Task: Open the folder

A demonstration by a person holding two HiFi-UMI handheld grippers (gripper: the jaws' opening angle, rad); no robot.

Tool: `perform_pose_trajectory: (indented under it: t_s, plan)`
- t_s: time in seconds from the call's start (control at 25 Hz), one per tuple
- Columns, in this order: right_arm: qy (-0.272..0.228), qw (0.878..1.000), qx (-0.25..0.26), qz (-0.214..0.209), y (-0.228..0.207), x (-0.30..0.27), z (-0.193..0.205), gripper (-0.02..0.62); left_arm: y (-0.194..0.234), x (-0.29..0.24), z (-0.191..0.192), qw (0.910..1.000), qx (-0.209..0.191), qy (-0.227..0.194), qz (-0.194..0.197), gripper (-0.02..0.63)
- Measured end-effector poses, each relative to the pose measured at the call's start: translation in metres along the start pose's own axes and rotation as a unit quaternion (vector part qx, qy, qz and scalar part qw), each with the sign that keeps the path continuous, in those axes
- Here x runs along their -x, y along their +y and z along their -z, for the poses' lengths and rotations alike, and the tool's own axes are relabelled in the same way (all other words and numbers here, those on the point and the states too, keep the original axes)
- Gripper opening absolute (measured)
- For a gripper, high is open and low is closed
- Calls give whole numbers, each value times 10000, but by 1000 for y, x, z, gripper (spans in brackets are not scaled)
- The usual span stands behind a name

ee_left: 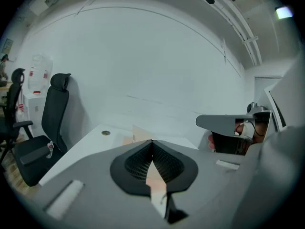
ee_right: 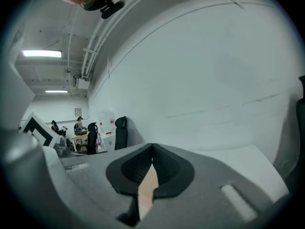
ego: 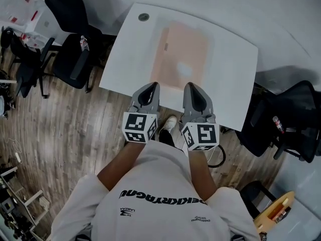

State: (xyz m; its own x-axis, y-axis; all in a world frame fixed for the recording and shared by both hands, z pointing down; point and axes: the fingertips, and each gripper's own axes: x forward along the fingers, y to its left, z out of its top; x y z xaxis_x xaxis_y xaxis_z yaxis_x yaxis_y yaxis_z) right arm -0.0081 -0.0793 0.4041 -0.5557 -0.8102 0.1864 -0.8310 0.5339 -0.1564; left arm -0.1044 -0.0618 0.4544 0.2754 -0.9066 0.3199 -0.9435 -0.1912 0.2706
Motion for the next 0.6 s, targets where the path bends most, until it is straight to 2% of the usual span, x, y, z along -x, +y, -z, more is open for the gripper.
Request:
perform_pose_trajectory:
  t_s: [0.12, 0.4, 0.6]
  plan:
    - [105, 9999, -1, -15, 1, -5, 9, 2, 9, -2, 7, 9999, 54, 125, -58, -3]
    - [349, 9992, -68, 191, -2, -21, 31, 2, 31, -25, 31, 9979, 390, 506, 97, -3]
    - [439, 9986, -86, 277, 1, -28, 41, 2, 41, -33, 57, 9933, 797, 823, 147, 39]
